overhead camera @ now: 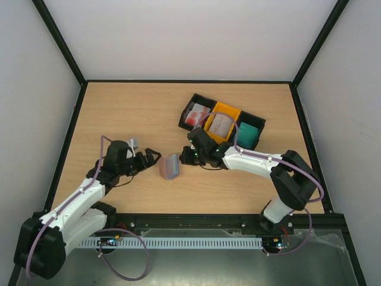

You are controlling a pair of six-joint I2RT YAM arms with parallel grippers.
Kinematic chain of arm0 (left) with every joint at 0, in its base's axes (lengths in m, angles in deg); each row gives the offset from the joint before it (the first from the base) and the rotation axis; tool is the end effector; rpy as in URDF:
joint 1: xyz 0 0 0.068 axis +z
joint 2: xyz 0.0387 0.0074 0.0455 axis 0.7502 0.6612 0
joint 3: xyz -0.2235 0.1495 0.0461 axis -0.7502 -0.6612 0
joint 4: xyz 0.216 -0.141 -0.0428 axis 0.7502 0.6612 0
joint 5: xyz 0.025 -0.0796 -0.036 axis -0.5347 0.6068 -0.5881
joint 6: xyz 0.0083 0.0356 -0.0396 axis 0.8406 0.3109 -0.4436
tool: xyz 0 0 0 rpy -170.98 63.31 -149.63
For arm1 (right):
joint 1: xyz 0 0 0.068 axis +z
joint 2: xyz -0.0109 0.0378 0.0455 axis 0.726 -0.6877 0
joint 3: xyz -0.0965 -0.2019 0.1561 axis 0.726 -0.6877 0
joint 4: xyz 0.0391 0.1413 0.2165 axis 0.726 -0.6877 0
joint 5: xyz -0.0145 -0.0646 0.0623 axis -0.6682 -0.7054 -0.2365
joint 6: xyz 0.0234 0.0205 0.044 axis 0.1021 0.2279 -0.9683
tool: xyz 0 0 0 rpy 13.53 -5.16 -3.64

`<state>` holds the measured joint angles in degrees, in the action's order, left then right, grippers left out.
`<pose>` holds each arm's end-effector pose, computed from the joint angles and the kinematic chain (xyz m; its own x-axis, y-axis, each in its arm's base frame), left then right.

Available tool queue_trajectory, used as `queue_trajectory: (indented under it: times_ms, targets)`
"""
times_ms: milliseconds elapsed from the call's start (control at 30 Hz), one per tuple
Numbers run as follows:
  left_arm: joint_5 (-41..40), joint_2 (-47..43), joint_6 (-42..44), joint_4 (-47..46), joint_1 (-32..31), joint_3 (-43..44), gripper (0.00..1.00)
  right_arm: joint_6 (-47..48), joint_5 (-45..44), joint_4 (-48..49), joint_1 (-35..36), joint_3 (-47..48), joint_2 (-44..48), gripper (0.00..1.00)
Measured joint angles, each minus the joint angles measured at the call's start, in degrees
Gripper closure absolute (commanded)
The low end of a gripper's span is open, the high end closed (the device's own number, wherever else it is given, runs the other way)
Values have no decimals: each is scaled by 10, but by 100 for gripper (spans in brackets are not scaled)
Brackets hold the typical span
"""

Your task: Put the credit cards into the card holder

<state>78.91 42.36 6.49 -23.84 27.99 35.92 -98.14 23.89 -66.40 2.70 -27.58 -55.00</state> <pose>0.1704 -0.0785 0.1886 -0.8264 -0.4127 -0.3831 0.0079 0.6718 -0.7407 0.2083 0.2597 0.2006 -0.9542 -0.0321 -0.2975 -0.2350 0.6958 0.6787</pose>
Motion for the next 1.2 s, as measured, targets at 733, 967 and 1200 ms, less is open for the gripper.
queue_trajectory:
  times_ms: [733,967,1200]
  targets:
    - [131,93,-44,-172,-39,17,65,4,19,-2,0,6,0,98]
    - [116,141,-44,-168,-55,19,66,4,19,-2,0,6,0,98]
    - [58,179,-33,-114,-58,24,68,4,7,-3,0,6,-1,98]
